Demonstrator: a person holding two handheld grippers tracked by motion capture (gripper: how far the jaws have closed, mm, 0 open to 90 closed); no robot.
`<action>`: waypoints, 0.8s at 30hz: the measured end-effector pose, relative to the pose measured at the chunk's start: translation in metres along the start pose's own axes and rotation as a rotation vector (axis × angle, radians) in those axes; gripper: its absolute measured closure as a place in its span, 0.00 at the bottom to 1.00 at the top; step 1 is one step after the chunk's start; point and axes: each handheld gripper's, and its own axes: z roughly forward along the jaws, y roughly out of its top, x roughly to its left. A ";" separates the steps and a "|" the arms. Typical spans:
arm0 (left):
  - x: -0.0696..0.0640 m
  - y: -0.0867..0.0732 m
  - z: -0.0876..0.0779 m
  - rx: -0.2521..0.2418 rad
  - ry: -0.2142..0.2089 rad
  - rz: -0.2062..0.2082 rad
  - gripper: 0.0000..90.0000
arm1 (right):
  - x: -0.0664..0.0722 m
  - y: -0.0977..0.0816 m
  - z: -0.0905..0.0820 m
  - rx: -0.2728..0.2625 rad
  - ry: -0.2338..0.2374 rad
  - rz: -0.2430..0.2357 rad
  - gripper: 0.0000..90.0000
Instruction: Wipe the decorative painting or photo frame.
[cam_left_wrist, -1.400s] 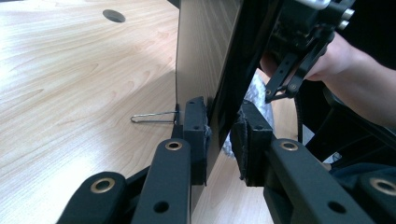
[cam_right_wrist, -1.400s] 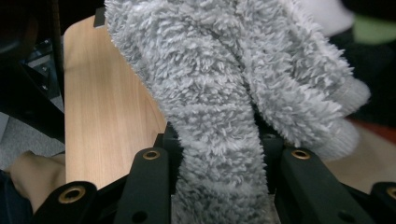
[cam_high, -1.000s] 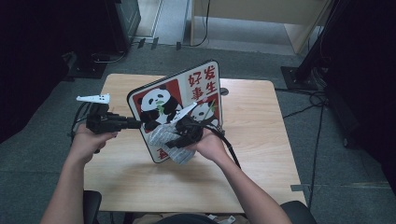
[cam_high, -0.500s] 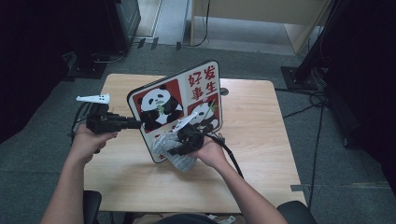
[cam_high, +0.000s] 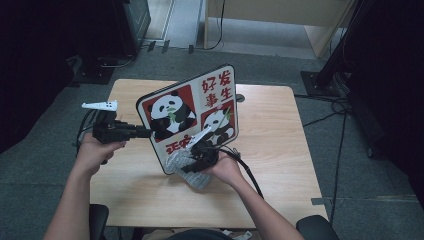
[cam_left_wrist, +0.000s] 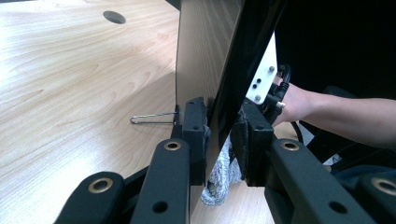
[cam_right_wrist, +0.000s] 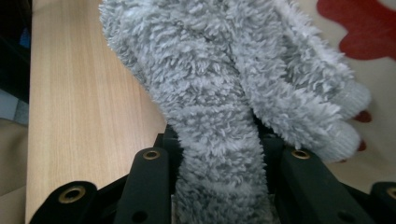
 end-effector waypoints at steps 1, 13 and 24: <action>0.000 0.000 0.000 0.000 0.001 -0.001 0.84 | 0.000 0.000 0.000 0.009 0.007 0.004 0.74; 0.001 -0.001 0.000 0.011 0.017 -0.010 0.78 | 0.009 0.013 -0.022 0.000 0.024 0.016 0.75; 0.000 -0.001 -0.010 0.003 0.012 -0.003 0.76 | 0.021 0.049 -0.062 -0.060 0.006 0.014 0.75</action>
